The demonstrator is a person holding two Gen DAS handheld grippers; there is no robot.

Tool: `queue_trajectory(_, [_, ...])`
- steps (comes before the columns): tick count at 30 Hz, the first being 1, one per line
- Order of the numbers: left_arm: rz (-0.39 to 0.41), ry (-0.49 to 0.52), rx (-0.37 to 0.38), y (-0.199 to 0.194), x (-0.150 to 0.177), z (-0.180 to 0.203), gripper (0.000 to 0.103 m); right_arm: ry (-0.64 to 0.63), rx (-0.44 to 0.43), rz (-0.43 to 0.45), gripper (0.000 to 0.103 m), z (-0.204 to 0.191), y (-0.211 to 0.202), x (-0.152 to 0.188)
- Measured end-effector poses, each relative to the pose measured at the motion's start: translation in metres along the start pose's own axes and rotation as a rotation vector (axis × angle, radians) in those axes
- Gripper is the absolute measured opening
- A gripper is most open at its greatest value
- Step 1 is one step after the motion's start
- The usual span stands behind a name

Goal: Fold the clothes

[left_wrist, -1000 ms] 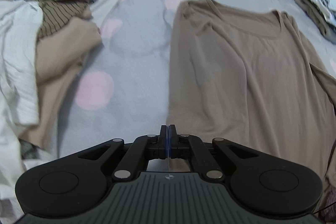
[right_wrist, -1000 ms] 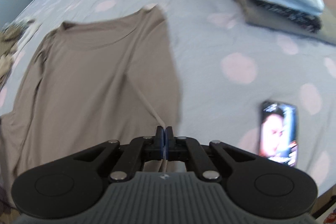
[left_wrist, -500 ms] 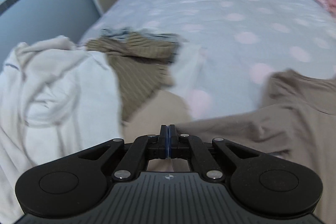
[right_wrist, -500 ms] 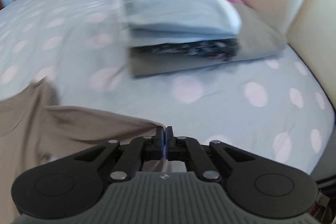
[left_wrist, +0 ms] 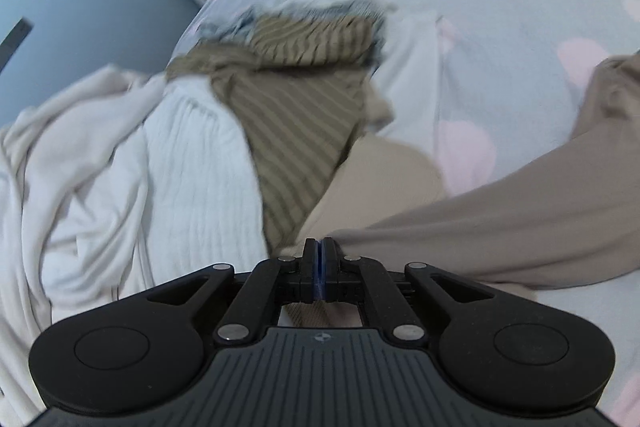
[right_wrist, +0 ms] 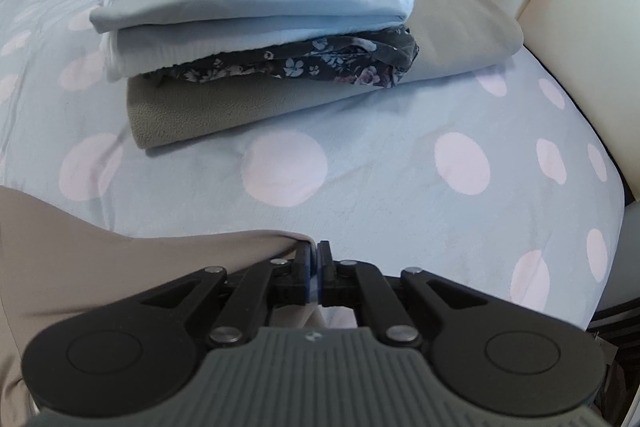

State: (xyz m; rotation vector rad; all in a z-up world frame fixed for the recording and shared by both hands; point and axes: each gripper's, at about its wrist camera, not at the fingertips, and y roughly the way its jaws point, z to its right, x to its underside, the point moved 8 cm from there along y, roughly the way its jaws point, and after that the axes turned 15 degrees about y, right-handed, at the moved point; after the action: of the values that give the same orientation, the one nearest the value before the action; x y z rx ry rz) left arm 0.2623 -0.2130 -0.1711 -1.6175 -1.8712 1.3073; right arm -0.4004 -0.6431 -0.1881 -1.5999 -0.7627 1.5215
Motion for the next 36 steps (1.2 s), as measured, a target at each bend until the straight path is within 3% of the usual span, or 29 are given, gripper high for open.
queue_trajectory(2, [0.055, -0.019, 0.047, -0.015, -0.009, 0.001, 0.023, 0.008, -0.03, 0.021, 0.018, -0.002, -0.009, -0.004])
queue_trajectory(3, [0.088, -0.022, 0.074, -0.022, -0.015, 0.004, 0.024, 0.011, -0.046, 0.034, 0.019, -0.003, -0.014, -0.006])
queue_trajectory(8, [0.233, 0.041, 0.19, -0.052, -0.049, 0.038, 0.024, -0.04, -0.167, 0.105, 0.023, -0.035, -0.046, -0.011])
queue_trajectory(13, [0.3, 0.147, 0.257, -0.042, -0.083, 0.093, 0.024, -0.143, -0.353, 0.046, 0.027, -0.098, -0.054, 0.011])
queue_trajectory(18, [0.356, 0.189, 0.319, -0.021, -0.109, 0.131, 0.024, -0.294, -0.463, 0.025, 0.027, -0.163, -0.052, 0.032])
queue_trajectory(27, [0.4, 0.276, 0.352, 0.004, -0.129, 0.162, 0.024, -0.427, -0.495, 0.002, 0.035, -0.233, -0.02, 0.047])
queue_trajectory(36, [0.387, 0.25, 0.408, 0.023, -0.137, 0.17, 0.007, -0.431, -0.552, -0.042, 0.035, -0.261, 0.005, 0.053])
